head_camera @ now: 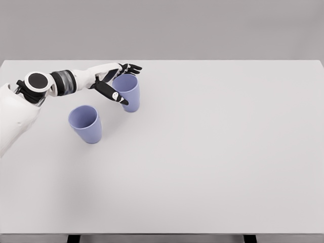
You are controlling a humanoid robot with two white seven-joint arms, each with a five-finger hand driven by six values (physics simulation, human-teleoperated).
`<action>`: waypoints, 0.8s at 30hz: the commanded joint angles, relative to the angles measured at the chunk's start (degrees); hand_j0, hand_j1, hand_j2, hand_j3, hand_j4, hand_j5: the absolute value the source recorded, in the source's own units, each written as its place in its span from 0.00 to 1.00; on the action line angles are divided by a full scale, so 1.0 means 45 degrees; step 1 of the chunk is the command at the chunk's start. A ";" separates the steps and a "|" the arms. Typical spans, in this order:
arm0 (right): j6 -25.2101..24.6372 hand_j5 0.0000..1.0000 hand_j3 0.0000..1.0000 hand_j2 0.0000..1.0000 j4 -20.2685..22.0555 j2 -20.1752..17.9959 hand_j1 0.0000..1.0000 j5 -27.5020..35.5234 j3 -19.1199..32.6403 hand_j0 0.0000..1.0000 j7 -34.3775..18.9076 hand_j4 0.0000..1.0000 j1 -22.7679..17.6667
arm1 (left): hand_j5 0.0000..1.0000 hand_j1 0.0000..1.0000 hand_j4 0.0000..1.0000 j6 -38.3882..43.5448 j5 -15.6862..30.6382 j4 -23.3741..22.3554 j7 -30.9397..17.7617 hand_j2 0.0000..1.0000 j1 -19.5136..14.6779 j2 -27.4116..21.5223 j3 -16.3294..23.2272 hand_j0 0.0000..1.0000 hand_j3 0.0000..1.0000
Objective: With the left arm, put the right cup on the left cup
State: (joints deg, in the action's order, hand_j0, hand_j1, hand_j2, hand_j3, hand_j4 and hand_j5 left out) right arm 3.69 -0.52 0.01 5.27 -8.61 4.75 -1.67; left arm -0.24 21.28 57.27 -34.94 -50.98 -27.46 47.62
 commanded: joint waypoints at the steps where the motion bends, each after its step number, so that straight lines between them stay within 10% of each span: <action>1: 0.0001 1.00 1.00 1.00 -0.0001 -0.0001 1.00 0.0002 0.0000 1.00 -0.0001 1.00 0.0019 | 0.91 0.91 0.91 0.0053 -0.0334 -0.0050 -0.0014 0.91 0.0000 0.0007 0.0178 0.91 0.91; 24: 0.0001 1.00 1.00 1.00 -0.0001 -0.0001 1.00 0.0002 0.0000 1.00 -0.0001 1.00 0.0000 | 0.78 0.78 0.78 0.0053 -0.0178 0.2000 -0.0014 0.78 -0.0058 -0.0715 0.0120 0.78 0.78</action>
State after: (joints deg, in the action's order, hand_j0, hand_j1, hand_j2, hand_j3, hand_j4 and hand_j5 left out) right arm 3.69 -0.52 0.01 5.27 -8.62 4.75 -1.58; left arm -0.01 20.07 64.50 -35.01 -51.15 -29.82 48.21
